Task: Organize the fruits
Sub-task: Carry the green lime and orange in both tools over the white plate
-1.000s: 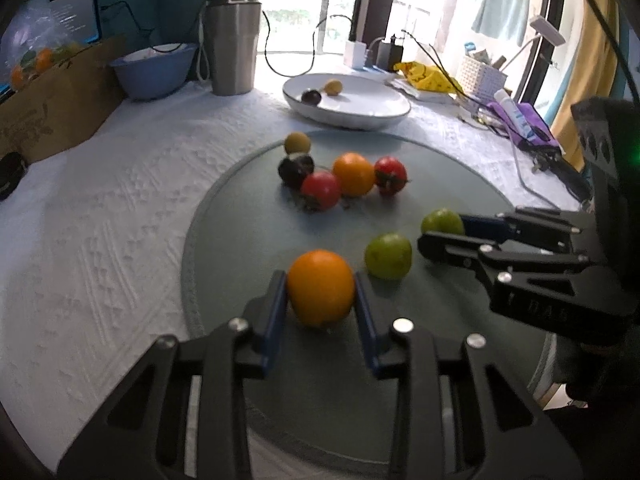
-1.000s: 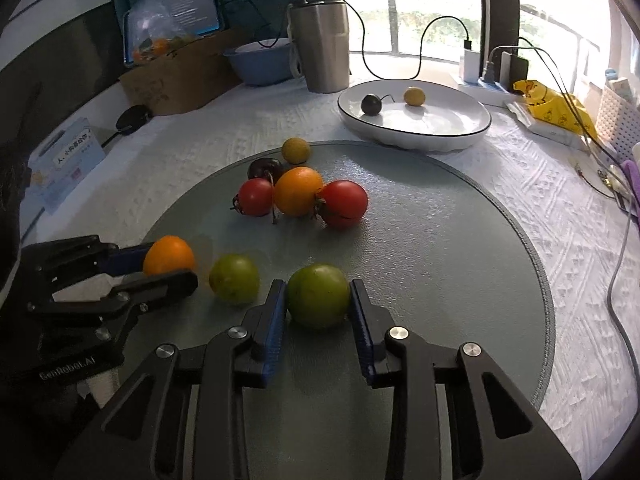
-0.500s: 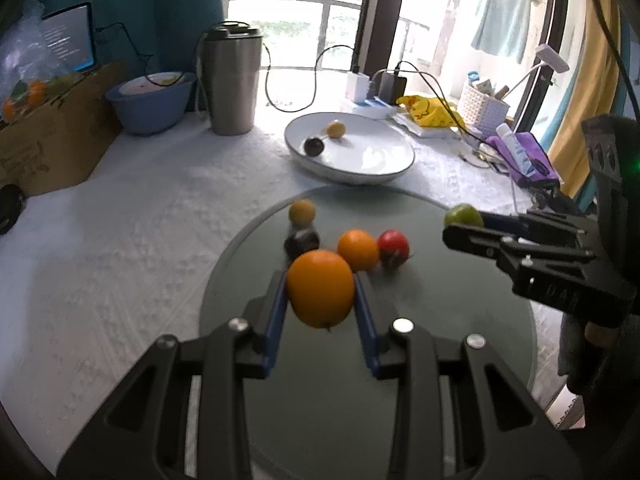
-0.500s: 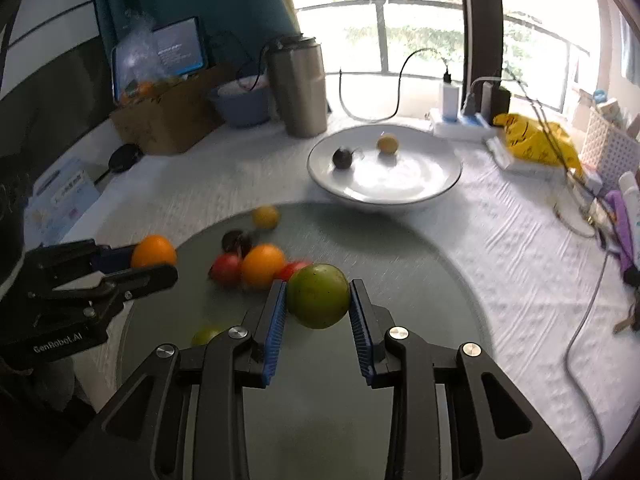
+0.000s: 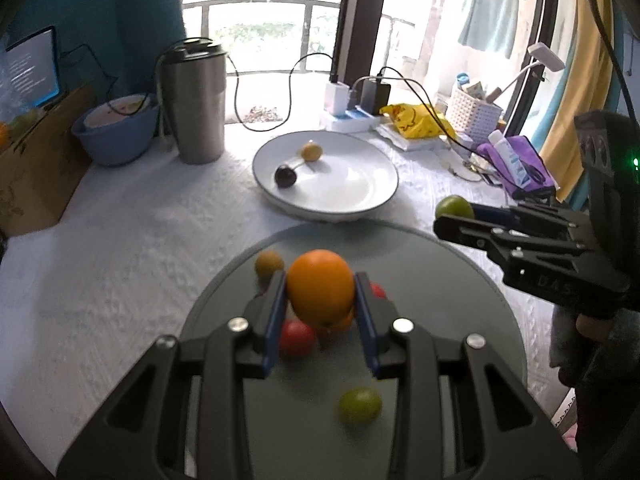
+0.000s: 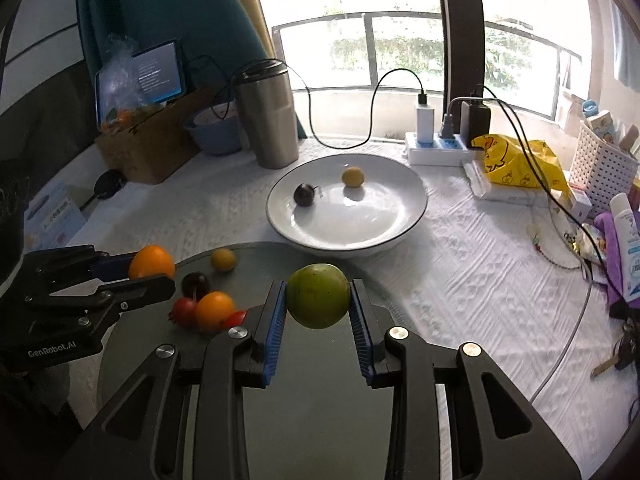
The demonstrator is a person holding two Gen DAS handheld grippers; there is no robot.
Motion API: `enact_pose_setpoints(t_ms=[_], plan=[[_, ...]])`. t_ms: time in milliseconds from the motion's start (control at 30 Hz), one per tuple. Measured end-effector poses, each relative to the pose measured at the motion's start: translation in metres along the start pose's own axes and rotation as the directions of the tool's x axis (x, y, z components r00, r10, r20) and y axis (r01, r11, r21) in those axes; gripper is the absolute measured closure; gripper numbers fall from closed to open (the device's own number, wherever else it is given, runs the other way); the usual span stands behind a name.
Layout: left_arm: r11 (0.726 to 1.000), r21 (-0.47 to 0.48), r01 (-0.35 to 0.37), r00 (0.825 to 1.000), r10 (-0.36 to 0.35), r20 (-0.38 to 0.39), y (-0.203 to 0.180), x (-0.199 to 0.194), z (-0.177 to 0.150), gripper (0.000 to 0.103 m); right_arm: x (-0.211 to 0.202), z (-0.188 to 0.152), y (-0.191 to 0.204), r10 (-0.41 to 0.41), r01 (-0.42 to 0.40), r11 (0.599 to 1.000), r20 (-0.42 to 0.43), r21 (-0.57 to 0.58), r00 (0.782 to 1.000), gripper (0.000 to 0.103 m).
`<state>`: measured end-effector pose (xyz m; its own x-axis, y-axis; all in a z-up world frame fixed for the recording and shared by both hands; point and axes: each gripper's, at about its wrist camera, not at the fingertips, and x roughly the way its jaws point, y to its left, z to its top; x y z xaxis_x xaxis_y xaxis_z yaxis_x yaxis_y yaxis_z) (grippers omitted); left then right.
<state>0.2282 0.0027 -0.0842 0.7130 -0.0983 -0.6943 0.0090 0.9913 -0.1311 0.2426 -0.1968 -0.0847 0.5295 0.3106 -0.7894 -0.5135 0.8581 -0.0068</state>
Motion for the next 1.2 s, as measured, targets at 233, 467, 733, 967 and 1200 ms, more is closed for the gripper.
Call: enact_pose_setpoints(t_ms=[233,467,733,967,1200], plan=[[1.0,0.005,0.002,1.0,-0.002,-0.008,-0.011,0.024,0.021,0.069,0.008,0.014,-0.024,0.003,-0.003,1.0,0.022,-0.011,1.0,0.07],[1.0,-0.027,0.014,1.0,-0.014,-0.002,-0.016,0.05,0.042,0.069,0.022,0.032,-0.039,0.03,-0.03,0.999,0.013,-0.017,0.999,0.07],[0.998,-0.036,0.046,0.999,-0.046,-0.012,-0.015,0.075,0.061,0.069,0.049,0.049,-0.05,0.042,-0.042,0.999,-0.009,-0.017,0.999,0.07],[0.998,-0.039,0.048,0.996,-0.051,-0.071,-0.002,0.104,0.075,0.069,0.071,0.061,-0.066,0.009,-0.009,1.0,-0.003,0.017,1.0,0.07],[0.996,-0.079,0.052,0.993,-0.06,-0.099,0.011,0.122,0.08,0.069,0.096,0.07,-0.067,0.008,-0.006,0.999,-0.039,0.04,0.999,0.07]])
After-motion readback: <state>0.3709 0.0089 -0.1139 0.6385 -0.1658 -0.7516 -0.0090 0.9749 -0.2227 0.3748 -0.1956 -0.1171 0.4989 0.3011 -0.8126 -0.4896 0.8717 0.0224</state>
